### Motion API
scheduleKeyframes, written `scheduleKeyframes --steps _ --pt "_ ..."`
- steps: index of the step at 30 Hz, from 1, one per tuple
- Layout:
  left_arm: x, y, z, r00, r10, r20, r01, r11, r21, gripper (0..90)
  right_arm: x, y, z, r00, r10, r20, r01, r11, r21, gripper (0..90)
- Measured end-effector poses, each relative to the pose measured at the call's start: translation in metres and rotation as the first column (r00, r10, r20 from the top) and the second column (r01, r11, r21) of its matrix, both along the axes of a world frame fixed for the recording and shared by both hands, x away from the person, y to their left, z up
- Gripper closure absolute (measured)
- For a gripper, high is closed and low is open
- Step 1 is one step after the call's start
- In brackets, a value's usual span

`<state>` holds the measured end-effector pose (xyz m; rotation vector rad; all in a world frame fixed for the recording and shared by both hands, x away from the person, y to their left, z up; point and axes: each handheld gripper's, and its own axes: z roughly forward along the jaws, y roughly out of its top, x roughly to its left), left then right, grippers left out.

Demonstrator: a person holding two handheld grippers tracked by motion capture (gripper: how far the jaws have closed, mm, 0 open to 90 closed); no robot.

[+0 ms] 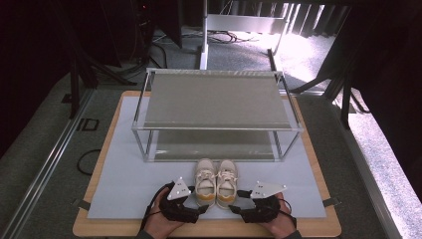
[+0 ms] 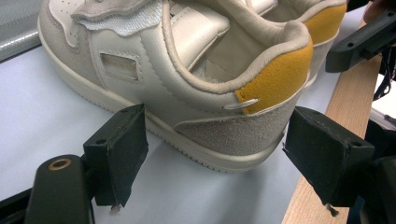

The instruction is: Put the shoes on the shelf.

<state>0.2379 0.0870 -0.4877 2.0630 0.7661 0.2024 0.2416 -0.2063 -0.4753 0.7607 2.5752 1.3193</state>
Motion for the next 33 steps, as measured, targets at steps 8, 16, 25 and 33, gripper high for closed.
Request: scheduleKeyframes --steps 8,16,25,33 --pt "-0.006 0.006 0.006 0.9999 0.001 0.012 0.000 0.9998 -0.018 25.8 -0.003 -0.001 0.004 0.9999 -0.007 0.008 0.007 1.000 0.000 39.6" --pt "-0.009 0.027 0.029 0.9969 0.058 0.055 -0.051 0.9919 -0.117 29.5 -0.006 -0.006 0.026 0.9950 -0.095 0.031 0.093 0.994 0.064 43.5" --pt "0.008 0.017 0.037 0.9876 0.129 0.089 -0.124 0.9904 -0.061 35.1 0.012 0.003 0.033 0.9818 -0.190 -0.001 0.189 0.978 0.086 52.6" --pt "0.023 0.003 0.031 0.9820 0.183 0.048 -0.183 0.9831 -0.003 40.1 0.018 0.014 0.029 0.9674 -0.253 -0.020 0.253 0.967 0.016 53.6"
